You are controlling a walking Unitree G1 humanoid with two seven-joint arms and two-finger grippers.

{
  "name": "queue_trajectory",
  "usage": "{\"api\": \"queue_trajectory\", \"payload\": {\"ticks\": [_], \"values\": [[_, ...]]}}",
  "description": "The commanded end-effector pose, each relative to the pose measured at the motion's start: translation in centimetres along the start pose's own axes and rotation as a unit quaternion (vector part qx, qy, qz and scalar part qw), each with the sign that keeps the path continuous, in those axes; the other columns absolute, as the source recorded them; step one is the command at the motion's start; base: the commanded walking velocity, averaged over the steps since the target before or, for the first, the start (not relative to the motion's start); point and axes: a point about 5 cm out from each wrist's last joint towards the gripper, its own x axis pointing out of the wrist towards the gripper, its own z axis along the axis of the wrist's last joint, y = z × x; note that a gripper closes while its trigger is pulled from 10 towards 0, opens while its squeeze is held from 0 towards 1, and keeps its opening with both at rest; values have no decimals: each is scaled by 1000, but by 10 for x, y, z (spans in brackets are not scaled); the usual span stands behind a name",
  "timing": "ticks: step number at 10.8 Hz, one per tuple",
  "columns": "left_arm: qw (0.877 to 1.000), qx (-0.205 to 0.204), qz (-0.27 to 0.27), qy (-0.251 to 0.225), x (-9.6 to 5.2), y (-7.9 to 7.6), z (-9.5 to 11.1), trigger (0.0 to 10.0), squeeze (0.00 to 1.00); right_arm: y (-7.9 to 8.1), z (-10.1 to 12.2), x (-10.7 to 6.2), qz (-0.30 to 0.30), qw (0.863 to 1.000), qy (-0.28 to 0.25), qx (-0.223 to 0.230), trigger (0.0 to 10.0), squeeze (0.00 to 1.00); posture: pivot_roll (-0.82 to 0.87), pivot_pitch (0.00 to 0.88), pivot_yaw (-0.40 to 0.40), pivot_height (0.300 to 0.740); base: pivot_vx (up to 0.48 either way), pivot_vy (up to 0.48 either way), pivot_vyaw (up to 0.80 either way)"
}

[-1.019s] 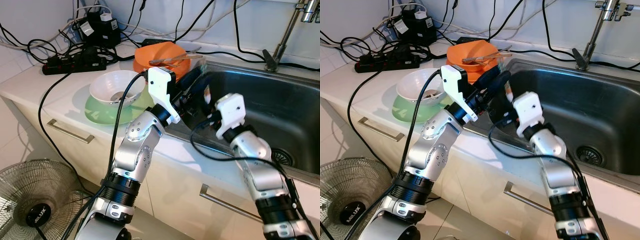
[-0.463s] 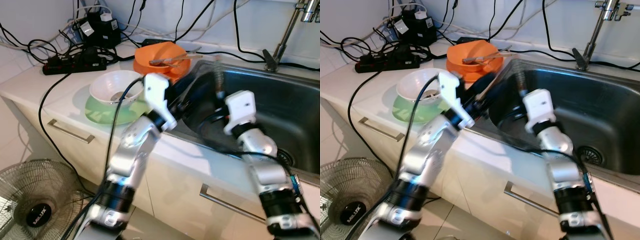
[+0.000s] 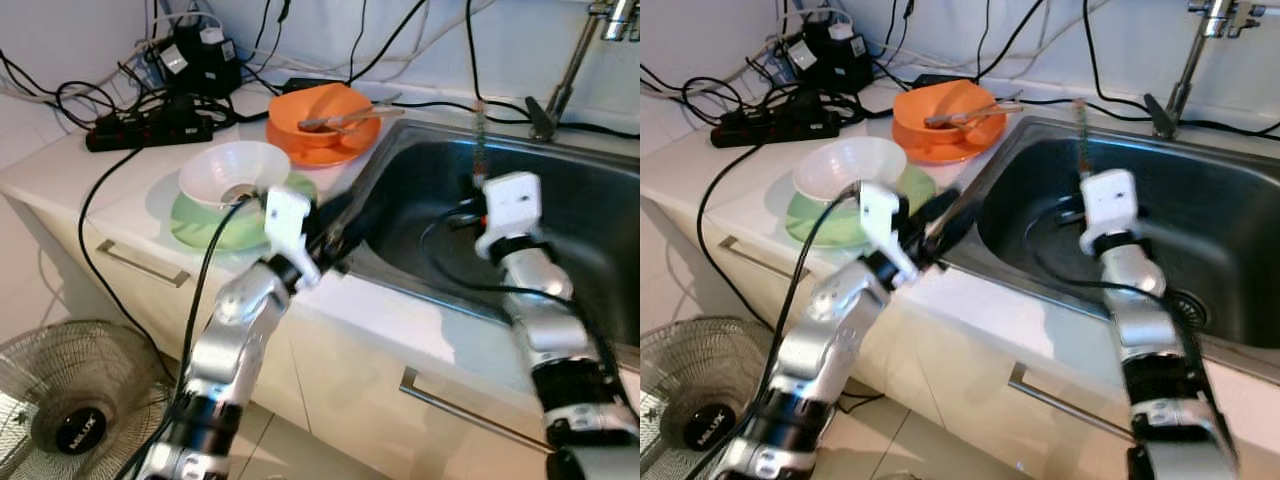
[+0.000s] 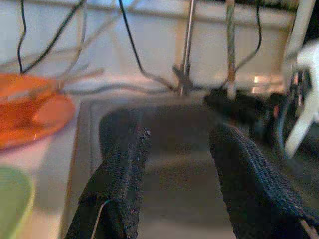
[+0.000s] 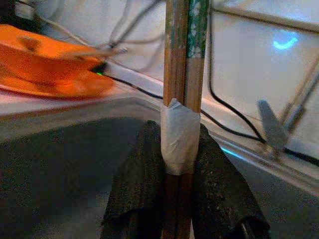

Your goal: Kitchen organization

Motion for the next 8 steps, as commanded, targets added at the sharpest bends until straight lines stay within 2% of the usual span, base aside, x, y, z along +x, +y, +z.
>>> {"api": "queue_trajectory", "payload": {"ticks": [1, 2, 4, 8], "values": [[1000, -1, -9, 30, -3, -1, -10, 10000, 0, -7, 6, 5, -18, 1000, -12, 6, 10000, 0, 42, 0, 112, 740, 0, 0, 0], [998, -6, -26, 64, -8, -4, -24, 10000, 0, -15, 6, 9, -35, 999, -5, 17, 10000, 0, 41, 0, 109, 740, 0, 0, 0], [996, -10, -31, 84, -11, -5, -33, 10000, 0, -18, 8, 14, -29, 1000, -1, 8, 10000, 0, 39, 0, 109, 740, 0, 0, 0], [996, -12, -18, 84, -7, -1, -34, 10000, 0, -5, -5, 19, 9, 999, 52, 2, 10000, 0, 56, 0, 94, 740, 0, 0, 0]]}}
